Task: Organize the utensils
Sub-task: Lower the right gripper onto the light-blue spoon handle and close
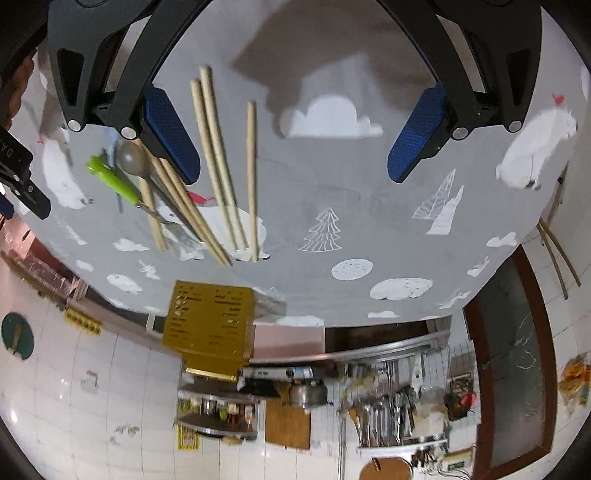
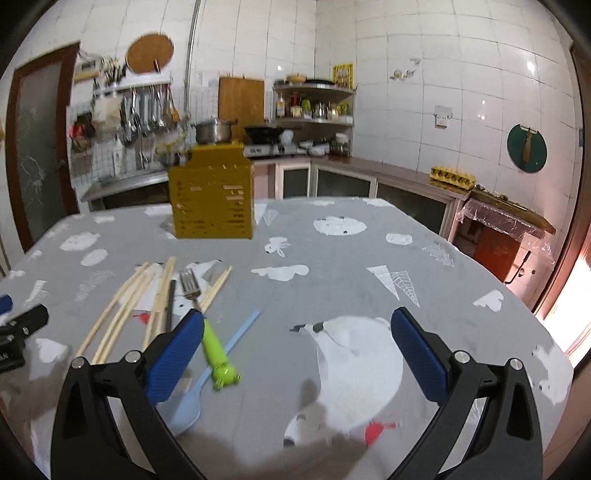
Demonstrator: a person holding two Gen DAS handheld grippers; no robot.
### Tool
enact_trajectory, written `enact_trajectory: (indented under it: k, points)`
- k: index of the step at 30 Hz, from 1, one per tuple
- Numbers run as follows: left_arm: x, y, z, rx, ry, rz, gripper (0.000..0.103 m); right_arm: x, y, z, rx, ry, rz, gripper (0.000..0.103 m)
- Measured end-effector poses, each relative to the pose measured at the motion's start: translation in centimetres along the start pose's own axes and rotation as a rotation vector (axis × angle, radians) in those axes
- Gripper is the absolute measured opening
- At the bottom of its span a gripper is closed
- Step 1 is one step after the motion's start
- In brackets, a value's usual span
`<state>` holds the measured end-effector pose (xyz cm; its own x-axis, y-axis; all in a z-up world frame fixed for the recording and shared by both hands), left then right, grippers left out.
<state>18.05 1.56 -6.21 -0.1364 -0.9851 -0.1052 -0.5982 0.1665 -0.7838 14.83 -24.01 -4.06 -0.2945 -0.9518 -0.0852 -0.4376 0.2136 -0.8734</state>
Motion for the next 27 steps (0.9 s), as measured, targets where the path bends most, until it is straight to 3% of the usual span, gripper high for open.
enact_trajectory:
  k: [8,13,16,19,21,25,27]
  points:
    - [0.5,-3.4,5.6,-0.06,0.016,0.095,0.098,-1.3,-0.3,6.5,-0.14,0.041,-0.011,0.099]
    - [0.5,-3.8,9.1,-0.121,0.054,0.07,0.098,-1.8,0.8,9.4,-0.218,0.09,-0.001,0.098]
    - [0.3,-4.3,11.0,-0.15,0.044,0.083,0.098,-1.7,1.8,10.5,-0.275,0.115,0.0,0.076]
    - [0.4,-4.5,12.7,-0.188,0.063,0.082,0.098,-1.8,2.6,11.2,-0.338,0.089,0.042,0.061]
    - [0.5,-4.5,13.3,-0.197,0.072,0.082,0.098,-2.1,2.8,11.4,-0.358,0.076,0.06,0.057]
    - [0.9,-4.5,14.6,-0.214,0.091,0.093,0.098,-3.0,3.8,11.9,-0.411,0.05,0.081,0.037]
    - [1.2,-4.4,15.1,-0.223,0.101,0.094,0.098,-3.3,4.0,12.0,-0.409,0.059,0.077,0.034]
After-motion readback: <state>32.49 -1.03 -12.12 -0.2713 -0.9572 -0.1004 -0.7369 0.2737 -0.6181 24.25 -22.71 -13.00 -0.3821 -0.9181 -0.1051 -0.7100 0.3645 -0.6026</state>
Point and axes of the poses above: each gripper's, at about its wrist camera, not at the fingertips, and z roughly the way its jaws point, x to its right, y to its underside, the point moved 10 cm from there along z, roughly the way its jaws point, and after that the axes turned 8 degrees about z, right-handed, at the moved point
